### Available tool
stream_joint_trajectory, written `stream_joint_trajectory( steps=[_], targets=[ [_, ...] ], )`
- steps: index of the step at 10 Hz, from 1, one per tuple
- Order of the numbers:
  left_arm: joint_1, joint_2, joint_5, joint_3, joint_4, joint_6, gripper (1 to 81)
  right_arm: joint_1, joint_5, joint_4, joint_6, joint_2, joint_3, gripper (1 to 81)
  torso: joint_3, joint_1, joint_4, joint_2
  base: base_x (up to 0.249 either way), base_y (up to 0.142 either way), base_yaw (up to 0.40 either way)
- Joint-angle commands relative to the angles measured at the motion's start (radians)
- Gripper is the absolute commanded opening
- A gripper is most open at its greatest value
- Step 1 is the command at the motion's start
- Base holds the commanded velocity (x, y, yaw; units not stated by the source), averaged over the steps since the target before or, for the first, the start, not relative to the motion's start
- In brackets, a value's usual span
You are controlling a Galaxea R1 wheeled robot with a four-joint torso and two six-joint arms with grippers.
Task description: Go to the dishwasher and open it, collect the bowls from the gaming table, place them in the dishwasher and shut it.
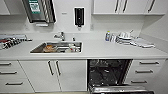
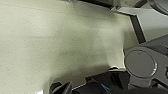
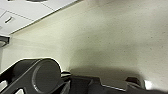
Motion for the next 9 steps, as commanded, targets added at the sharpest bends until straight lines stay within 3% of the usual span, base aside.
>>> stream_joint_trajectory(
  steps=[1,5,8,9],
  targets=[
    [-0.027,-0.024,0.034,-0.021,0.02,0.002,81.1,0.02,-0.018,-0.015,-0.005,-0.028,0.018,81.1,0.0,-0.062,0.0,0.095,0.0,0.0,0.0],
    [0.081,0.076,0.03,-0.122,0.024,0.007,81.1,-0.118,-0.015,-0.025,-0.007,0.065,-0.132,81.1,0.0,-0.154,0.0,0.24,0.0,0.0,0.0],
    [0.188,0.208,-0.079,-0.285,0.029,0.01,81.1,-0.182,0.013,-0.042,-0.008,0.159,-0.253,81.1,0.0,-0.222,0.0,0.345,0.0,0.0,0.0],
    [0.214,0.249,-0.082,-0.328,0.047,0.01,81.1,-0.196,0.03,-0.042,-0.01,0.182,-0.282,81.1,0.063,-0.245,0.0,0.38,0.0,0.0,0.0]
  ],
)
